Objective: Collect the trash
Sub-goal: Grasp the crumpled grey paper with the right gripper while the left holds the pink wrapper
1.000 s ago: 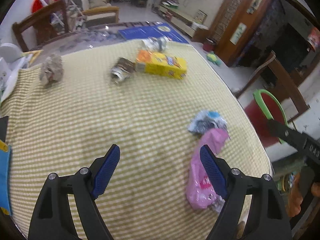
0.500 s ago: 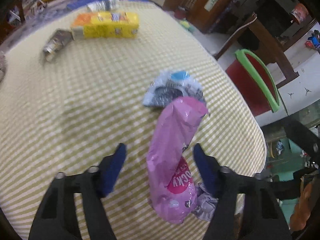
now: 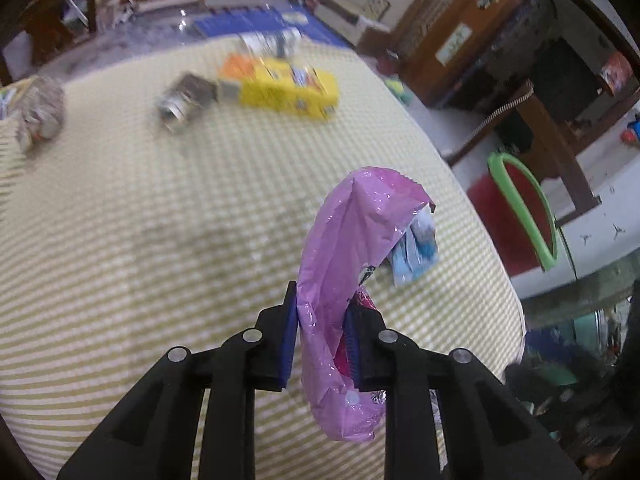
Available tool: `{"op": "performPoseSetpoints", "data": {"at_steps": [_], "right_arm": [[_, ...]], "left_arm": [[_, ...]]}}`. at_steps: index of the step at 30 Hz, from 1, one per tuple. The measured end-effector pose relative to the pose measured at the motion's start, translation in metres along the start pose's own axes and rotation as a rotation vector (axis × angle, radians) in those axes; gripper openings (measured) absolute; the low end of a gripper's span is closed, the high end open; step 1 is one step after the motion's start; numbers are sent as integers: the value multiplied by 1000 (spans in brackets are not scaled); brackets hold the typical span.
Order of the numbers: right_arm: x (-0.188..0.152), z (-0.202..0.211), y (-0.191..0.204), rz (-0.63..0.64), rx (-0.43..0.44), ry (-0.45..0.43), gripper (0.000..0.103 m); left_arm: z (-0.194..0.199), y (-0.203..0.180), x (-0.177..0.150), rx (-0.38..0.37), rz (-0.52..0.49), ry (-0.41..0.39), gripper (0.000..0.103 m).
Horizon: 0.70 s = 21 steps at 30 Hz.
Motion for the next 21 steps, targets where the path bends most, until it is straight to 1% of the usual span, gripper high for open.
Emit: {"op": "performPoseSetpoints", "data": {"at_steps": [2,4,5,7,9,10,11,12,13,14,15,17,20,21], "right_arm": [[-3,-4,10,31,19,19,91],[-9,-13,20,73,37,59,92],[-14,-19,25,98,40,92,92],[-23,-26,34,145,37,126,91],[-29,-32,44,201,22,144,82],[-30,-34,46,216,13,151,68],[-32,-39,47,230,0,163,57],[-32,-41,48,235,-14,167,55],[-31,-41,47,242,-27,154,49],[-29,-40,47,238,-21,147,42],[-26,-38,46,226,-6,135,39],[-18,-32,45,213,8,103,35],[-3,-17,49,219,16,31,34],[6,-8,51,225,18,-10,34]], "left_arm": [[11,2,6,31,-9,-38,19],[20,2,12,55,-17,-69,19],[24,3,15,63,-19,-81,19],[32,-1,20,74,-32,-107,19],[40,-6,24,83,-47,-134,19],[46,-6,26,86,-53,-150,19],[50,-7,27,87,-57,-161,19],[55,-7,27,86,-59,-170,19],[60,-10,28,84,-65,-182,19],[62,-11,28,85,-68,-189,19],[65,-12,28,88,-71,-198,19],[70,-12,28,96,-68,-212,19],[78,-11,28,105,-64,-223,19],[81,-11,29,112,-66,-230,19]]}}
Point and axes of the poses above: each gripper's, at about its wrist camera, not at the fingertips, and z roughly against the way its jaws point, y to its left, x to its top, the point moved 7 cm from there along -z, roughly the way its jaws point
